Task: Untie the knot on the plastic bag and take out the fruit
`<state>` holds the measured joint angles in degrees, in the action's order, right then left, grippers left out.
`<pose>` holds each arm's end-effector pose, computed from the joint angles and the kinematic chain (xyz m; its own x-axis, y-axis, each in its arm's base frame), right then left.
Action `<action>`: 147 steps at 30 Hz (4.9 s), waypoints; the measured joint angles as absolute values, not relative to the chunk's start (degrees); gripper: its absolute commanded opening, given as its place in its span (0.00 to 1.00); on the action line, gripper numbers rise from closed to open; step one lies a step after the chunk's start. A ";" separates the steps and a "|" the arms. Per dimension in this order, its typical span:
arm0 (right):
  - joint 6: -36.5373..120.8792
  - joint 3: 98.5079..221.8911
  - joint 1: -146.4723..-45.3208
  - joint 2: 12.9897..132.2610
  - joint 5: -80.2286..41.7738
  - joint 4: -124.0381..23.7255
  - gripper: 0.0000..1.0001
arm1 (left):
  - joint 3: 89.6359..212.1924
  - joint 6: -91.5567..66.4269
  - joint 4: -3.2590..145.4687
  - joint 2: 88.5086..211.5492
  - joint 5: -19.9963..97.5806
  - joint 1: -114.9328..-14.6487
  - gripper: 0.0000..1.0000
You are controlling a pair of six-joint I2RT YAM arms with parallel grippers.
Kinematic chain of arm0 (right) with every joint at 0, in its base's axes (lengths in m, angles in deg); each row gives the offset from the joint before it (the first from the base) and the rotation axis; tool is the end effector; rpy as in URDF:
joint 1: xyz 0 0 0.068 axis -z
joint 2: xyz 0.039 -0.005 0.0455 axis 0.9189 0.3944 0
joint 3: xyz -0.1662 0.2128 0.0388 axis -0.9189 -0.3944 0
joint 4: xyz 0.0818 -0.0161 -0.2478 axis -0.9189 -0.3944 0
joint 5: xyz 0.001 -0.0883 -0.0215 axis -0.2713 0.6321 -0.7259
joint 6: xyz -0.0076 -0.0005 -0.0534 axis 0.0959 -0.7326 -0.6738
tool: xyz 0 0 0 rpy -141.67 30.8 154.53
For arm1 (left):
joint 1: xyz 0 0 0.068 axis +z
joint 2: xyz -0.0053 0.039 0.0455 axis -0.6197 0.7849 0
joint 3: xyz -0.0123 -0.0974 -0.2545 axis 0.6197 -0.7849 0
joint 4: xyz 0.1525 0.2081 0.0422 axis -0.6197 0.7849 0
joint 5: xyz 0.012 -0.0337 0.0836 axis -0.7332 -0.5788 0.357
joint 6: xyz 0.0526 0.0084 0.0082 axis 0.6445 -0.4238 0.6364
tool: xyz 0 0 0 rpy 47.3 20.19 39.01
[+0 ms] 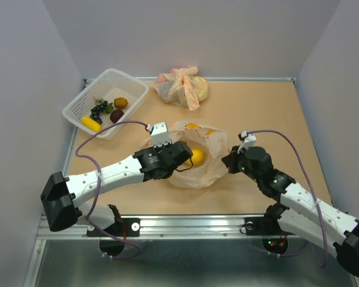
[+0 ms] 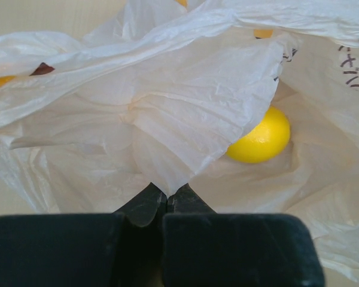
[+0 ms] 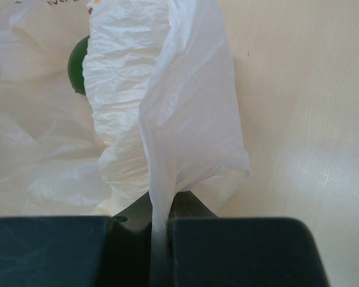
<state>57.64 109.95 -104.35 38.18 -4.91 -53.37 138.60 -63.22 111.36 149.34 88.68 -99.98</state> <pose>0.1514 0.1112 0.2262 -0.5086 0.0838 -0.8569 -0.3560 0.8857 0.2979 0.1456 -0.2204 0.2830 -0.5911 -0.2973 -0.7498 -0.1171 0.9514 -0.2850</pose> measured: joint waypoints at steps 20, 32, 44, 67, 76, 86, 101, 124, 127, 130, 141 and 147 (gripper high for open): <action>59.56 109.95 -104.35 34.15 -5.32 -52.98 0.00 | 141.22 -52.40 109.87 141.34 85.34 -95.94 0.67; 60.74 109.95 -104.35 34.77 -3.29 -54.12 0.00 | 144.20 -39.16 106.79 138.00 80.83 -101.62 0.70; 60.70 110.11 -104.35 35.51 -1.48 -58.75 0.00 | 145.75 -22.26 90.29 146.65 74.60 -105.58 0.69; 59.21 113.71 -104.35 35.88 -1.59 -64.83 0.00 | 141.44 -14.61 74.27 170.78 65.58 -96.62 0.70; 58.23 113.76 -104.35 36.36 -2.20 -65.94 0.00 | 140.96 -14.00 67.49 178.48 68.75 -95.98 0.71; 58.10 113.76 -104.35 36.25 -2.20 -66.10 0.00 | 136.85 -16.86 63.03 178.13 66.32 -95.94 0.73; 58.43 113.76 -104.35 35.14 -2.18 -66.42 0.00 | 130.36 -21.89 66.99 171.94 64.18 -97.01 0.11; 58.78 113.76 -104.35 34.33 -1.08 -67.12 0.00 | 144.02 -20.32 78.40 145.28 50.50 -87.98 0.01; 58.73 113.76 -104.35 34.48 -1.08 -67.10 0.00 | 154.64 -20.30 80.61 147.11 50.85 -79.55 0.04; 58.73 113.76 -104.35 34.74 -1.11 -67.14 0.00 | 160.87 -20.34 81.15 150.02 52.53 -71.26 0.09; 58.01 113.76 -104.35 34.74 -2.26 -67.12 0.00 | 162.56 -22.63 78.36 168.68 62.78 -46.30 0.61; 57.53 113.76 -104.35 34.74 -3.12 -67.12 0.00 | 163.19 -23.09 77.85 175.24 64.53 -39.18 0.97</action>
<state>57.53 113.76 -104.35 34.74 -3.12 -67.12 163.19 -23.09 77.85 175.24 64.53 -39.18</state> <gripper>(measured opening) 0.013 0.825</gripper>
